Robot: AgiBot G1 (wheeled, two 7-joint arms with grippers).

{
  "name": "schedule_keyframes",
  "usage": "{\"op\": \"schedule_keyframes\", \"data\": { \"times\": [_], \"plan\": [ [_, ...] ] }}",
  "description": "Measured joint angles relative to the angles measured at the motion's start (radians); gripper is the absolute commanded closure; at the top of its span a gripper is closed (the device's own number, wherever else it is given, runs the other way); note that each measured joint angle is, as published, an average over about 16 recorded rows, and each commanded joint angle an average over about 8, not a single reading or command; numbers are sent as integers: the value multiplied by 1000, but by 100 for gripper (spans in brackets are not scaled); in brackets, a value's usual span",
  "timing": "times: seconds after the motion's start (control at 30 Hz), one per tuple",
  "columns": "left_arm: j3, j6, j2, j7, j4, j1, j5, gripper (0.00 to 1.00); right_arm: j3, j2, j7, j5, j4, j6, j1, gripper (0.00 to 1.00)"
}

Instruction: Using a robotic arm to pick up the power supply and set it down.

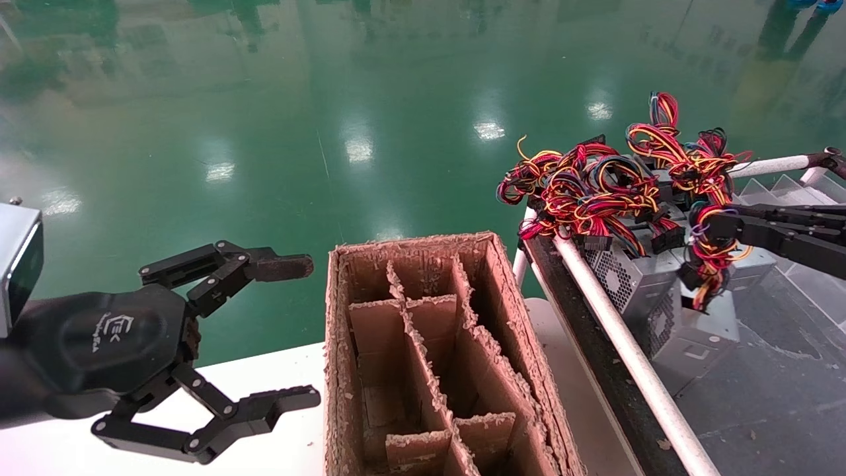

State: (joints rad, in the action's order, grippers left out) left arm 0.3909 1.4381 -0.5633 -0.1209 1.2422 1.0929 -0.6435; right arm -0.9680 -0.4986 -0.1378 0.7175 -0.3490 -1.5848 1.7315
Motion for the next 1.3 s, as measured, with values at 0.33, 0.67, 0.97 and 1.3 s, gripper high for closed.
{"op": "schedule_keyframes", "data": {
  "times": [0.33,0.67,0.97,1.3],
  "plan": [
    [0,0,0,0,0,0,0,0,-15,-3,15,-32,31,1,8,0],
    [0,0,0,0,0,0,0,0,11,-5,44,-92,46,7,-10,0],
    [0,0,0,0,0,0,0,0,86,-16,48,-101,-40,17,-77,0],
    [0,0,0,0,0,0,0,0,199,-34,29,-80,-208,30,-185,0]
  ]
}}
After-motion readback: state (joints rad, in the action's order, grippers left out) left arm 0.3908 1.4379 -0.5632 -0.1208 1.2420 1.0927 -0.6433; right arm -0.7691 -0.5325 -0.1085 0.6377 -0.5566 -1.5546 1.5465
